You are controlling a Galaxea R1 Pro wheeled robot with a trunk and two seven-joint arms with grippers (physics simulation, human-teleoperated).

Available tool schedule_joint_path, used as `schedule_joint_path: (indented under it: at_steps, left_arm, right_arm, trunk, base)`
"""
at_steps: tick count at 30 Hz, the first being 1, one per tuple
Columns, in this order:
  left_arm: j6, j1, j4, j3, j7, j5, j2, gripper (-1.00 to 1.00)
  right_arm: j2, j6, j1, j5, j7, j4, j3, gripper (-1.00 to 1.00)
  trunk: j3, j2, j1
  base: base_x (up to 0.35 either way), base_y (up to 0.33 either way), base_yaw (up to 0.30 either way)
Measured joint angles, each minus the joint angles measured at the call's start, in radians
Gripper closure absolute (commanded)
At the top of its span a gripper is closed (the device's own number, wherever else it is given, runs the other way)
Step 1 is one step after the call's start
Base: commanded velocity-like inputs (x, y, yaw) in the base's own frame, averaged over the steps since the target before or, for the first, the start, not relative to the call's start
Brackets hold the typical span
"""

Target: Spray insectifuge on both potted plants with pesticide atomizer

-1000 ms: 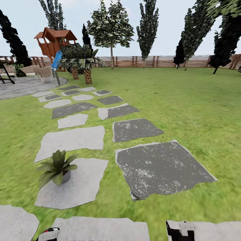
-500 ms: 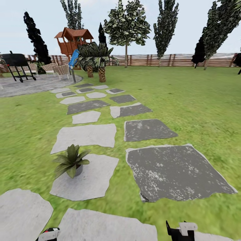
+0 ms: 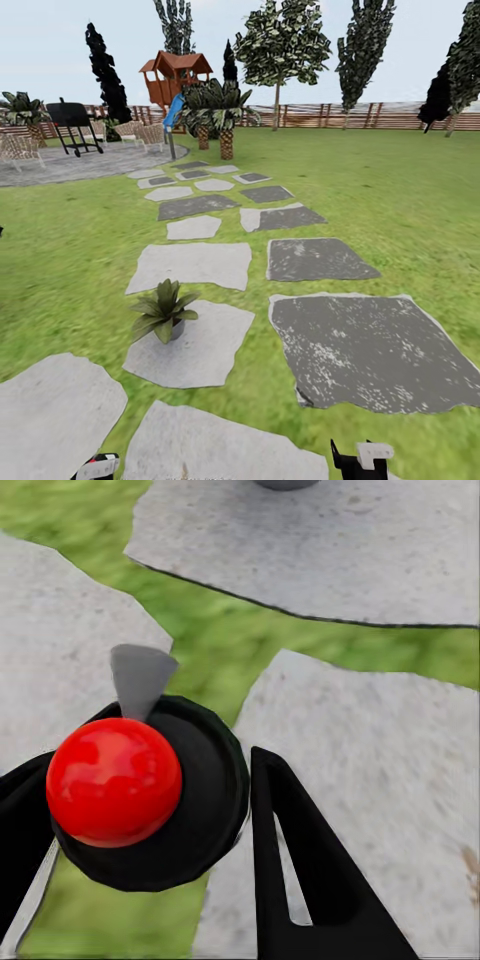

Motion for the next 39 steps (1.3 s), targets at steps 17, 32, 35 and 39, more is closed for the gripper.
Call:
schedule_joint_path:
  at_steps: [17,32,35,39]
  left_arm:
    - [0.0,0.0,-0.001,0.0,0.0,0.0,0.0,1.0]
    - [0.0,0.0,0.0,0.0,0.0,-0.001,0.0,1.0]
    - [0.0,0.0,0.0,0.0,0.0,-0.001,0.0,1.0]
    - [0.0,0.0,0.0,0.0,0.0,-0.001,0.0,1.0]
  right_arm:
    - [0.0,0.0,0.0,0.0,0.0,0.0,0.0,-1.0]
    - [0.0,0.0,0.0,0.0,0.0,0.0,0.0,-1.0]
    - [0.0,0.0,0.0,0.0,0.0,0.0,0.0,-1.0]
    - [0.0,0.0,0.0,0.0,0.0,0.0,0.0,-1.0]
  trunk:
    - [-0.016,0.0,0.0]
    - [-0.03,0.0,0.0]
    - [-0.033,0.0,0.0]
    - [-0.036,0.0,0.0]
  base:
    - [0.0,0.0,0.233]
    - [0.0,0.0,0.227]
    - [0.0,0.0,0.231]
    - [0.0,0.0,0.239]
